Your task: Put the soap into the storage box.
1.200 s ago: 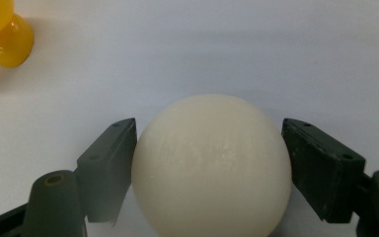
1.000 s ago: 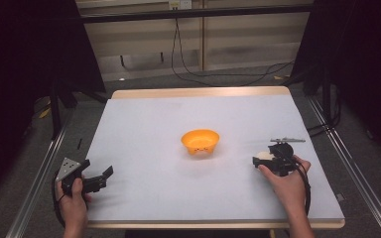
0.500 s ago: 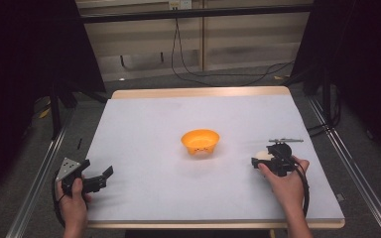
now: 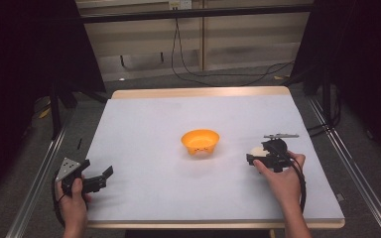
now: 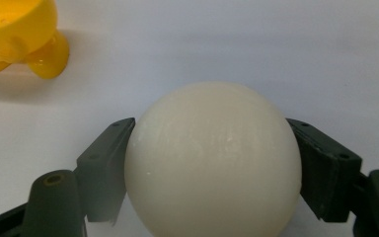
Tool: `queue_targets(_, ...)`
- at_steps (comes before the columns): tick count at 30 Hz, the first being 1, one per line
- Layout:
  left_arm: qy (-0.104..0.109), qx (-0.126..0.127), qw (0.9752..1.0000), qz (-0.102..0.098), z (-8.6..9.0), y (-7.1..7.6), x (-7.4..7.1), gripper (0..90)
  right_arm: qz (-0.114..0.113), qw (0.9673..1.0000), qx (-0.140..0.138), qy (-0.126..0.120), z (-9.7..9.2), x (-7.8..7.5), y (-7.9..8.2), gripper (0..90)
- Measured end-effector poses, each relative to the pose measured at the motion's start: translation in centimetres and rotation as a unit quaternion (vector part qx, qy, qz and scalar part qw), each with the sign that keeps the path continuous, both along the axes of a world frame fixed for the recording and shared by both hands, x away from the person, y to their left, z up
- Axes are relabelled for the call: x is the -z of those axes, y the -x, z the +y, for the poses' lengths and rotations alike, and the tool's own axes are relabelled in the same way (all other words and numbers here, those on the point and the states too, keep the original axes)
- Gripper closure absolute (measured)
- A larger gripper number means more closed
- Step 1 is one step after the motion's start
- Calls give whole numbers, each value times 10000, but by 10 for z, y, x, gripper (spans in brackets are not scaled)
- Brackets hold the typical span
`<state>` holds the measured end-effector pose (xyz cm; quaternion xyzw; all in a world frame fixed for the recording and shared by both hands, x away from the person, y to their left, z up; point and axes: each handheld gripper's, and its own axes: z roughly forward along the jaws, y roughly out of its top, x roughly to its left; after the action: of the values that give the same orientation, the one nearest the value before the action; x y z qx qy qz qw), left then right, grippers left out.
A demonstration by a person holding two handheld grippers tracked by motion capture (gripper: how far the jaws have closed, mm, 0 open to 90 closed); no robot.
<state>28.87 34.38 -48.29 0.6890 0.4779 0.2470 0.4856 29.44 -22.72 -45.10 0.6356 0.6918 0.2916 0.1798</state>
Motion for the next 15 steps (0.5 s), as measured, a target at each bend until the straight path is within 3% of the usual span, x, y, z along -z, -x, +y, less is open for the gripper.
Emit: queue_targets(15, 5, -2, 10000, -8, 0, 0, 0, 12, 3, 9999, -72, -96, 15, -12, -8, 240)
